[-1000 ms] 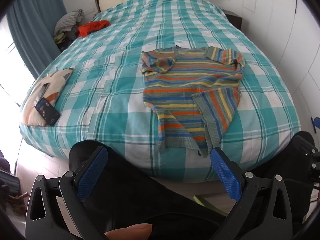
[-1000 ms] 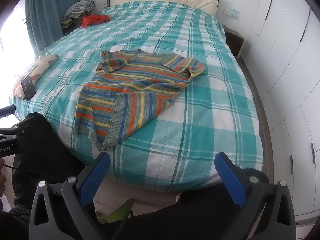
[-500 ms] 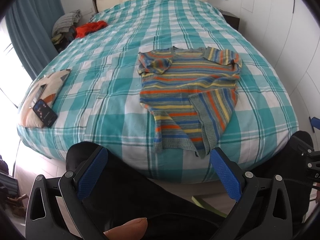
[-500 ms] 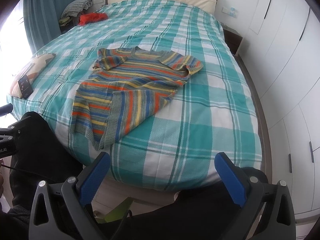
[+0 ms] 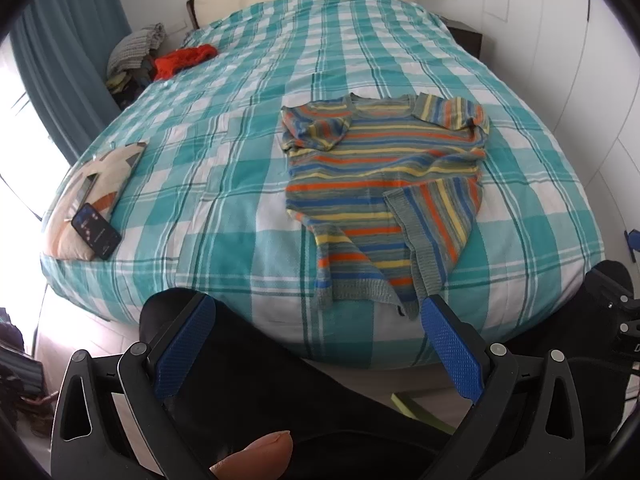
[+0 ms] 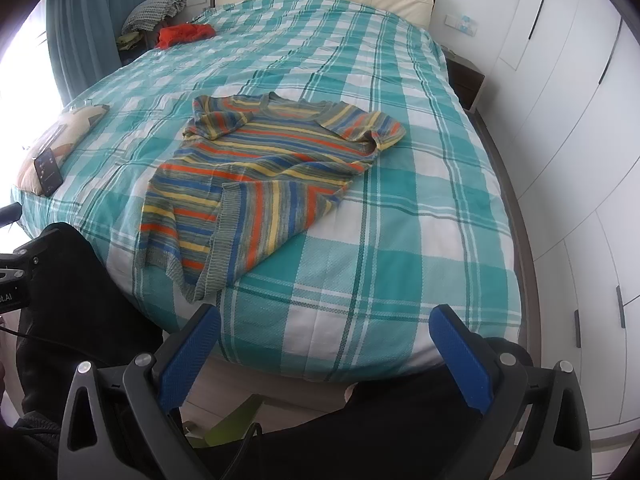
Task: Fold small clothes
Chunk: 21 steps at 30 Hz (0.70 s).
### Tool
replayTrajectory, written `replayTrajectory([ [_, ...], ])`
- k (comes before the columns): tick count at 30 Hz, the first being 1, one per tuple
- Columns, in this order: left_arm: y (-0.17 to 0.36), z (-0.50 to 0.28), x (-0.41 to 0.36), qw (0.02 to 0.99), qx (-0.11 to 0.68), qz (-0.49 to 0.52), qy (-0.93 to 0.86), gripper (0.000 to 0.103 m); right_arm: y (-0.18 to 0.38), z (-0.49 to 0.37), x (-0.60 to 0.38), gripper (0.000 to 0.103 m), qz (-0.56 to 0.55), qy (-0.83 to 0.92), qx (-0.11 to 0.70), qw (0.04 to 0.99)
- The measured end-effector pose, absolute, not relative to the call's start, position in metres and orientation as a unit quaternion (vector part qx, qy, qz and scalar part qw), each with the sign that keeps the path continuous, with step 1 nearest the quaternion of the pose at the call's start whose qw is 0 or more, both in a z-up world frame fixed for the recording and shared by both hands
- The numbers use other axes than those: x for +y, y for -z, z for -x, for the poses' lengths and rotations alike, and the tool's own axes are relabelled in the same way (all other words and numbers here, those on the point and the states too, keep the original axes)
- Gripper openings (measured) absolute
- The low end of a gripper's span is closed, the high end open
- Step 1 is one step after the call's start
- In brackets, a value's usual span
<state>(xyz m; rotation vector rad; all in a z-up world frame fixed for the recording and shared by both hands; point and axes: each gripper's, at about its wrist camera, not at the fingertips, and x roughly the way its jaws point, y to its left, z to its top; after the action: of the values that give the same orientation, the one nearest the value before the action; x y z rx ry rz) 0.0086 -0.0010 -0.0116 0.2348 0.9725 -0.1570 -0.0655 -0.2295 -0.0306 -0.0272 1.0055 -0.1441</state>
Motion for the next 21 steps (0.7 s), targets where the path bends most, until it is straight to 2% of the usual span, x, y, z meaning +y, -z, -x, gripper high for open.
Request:
replayTrajectory([
  [21,0.026,-0.020,0.004,0.866,0.482,-0.117,0.066,0.103,0.038,0.057,-0.231,0.103,0.016,0.068,0.493,0.867],
])
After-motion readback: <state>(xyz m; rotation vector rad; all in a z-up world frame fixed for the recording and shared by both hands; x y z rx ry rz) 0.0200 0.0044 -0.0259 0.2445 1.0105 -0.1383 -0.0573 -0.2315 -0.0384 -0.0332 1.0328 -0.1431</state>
